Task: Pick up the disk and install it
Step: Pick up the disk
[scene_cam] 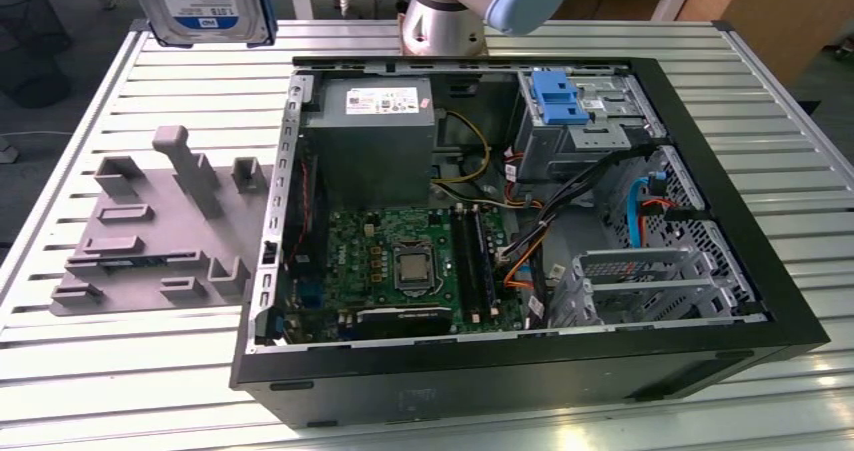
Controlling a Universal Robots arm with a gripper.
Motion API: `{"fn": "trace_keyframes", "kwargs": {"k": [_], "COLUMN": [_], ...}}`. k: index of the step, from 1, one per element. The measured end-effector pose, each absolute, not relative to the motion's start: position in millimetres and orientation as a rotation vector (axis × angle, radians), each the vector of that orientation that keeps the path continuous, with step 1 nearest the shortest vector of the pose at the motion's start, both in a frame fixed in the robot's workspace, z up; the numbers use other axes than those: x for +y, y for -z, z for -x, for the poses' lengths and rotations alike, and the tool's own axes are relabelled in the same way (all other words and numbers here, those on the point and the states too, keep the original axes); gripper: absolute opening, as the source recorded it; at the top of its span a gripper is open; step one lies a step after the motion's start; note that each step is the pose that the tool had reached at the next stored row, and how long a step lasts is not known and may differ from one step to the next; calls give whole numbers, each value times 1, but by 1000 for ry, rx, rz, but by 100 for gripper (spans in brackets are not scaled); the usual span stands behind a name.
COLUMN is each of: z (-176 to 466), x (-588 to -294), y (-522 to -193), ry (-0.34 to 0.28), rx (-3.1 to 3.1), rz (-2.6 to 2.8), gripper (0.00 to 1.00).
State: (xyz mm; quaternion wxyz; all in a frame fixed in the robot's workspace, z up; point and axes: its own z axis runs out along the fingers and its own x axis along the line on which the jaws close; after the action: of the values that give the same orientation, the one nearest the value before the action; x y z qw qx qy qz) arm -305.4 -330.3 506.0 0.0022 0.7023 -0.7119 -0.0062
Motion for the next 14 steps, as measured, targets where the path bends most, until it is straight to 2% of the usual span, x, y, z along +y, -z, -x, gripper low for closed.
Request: {"fn": "trace_keyframes", "kwargs": {"k": [14], "z": [288], "x": [-330], "y": [-506], "ry": [19], "rx": [-2233], "rz": [-2203], "gripper": [37]}}
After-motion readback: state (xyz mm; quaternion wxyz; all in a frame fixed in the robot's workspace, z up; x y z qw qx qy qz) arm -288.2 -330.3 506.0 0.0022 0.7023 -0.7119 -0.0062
